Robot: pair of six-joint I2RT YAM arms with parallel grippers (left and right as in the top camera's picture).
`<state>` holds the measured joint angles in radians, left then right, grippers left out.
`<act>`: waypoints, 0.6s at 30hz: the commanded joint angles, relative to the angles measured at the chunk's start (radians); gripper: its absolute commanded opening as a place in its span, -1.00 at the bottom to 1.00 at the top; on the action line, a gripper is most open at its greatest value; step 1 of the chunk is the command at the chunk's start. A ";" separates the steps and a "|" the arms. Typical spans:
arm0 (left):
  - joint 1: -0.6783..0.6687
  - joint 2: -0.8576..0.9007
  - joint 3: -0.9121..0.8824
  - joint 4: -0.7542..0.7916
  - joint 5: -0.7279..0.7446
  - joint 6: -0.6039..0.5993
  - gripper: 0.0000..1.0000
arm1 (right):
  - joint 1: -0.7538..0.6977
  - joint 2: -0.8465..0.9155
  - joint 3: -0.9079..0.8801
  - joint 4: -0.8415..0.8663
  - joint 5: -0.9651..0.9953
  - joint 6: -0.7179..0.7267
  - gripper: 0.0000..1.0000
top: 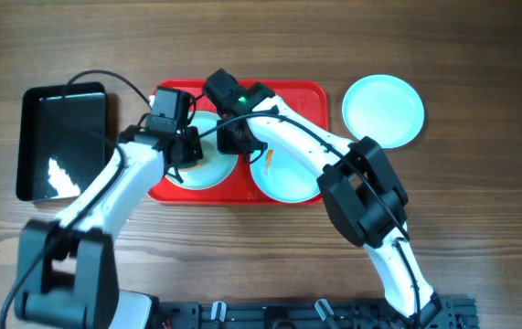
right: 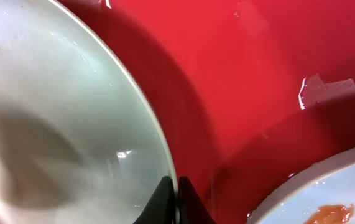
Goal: Clean dirty plates on tray and stack at the side
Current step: 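Scrub the left white plate with the sponge in the left gripper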
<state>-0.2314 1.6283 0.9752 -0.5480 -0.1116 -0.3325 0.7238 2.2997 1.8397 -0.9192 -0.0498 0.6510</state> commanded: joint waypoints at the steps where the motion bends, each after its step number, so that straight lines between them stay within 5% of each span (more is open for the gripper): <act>1: -0.007 0.088 0.006 0.056 0.060 -0.024 -0.92 | 0.000 -0.031 0.004 0.002 0.027 0.005 -0.91; 10: 0.003 0.164 0.006 0.202 0.097 -0.019 -0.92 | 0.000 -0.031 0.004 -0.005 0.028 0.003 -0.92; 18: 0.071 0.164 0.006 0.208 -0.124 -0.019 -0.92 | 0.000 -0.031 0.004 -0.017 0.028 0.003 -0.92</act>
<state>-0.2054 1.7664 0.9752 -0.3424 -0.0891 -0.3435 0.7162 2.2997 1.8397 -0.9241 -0.0219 0.6544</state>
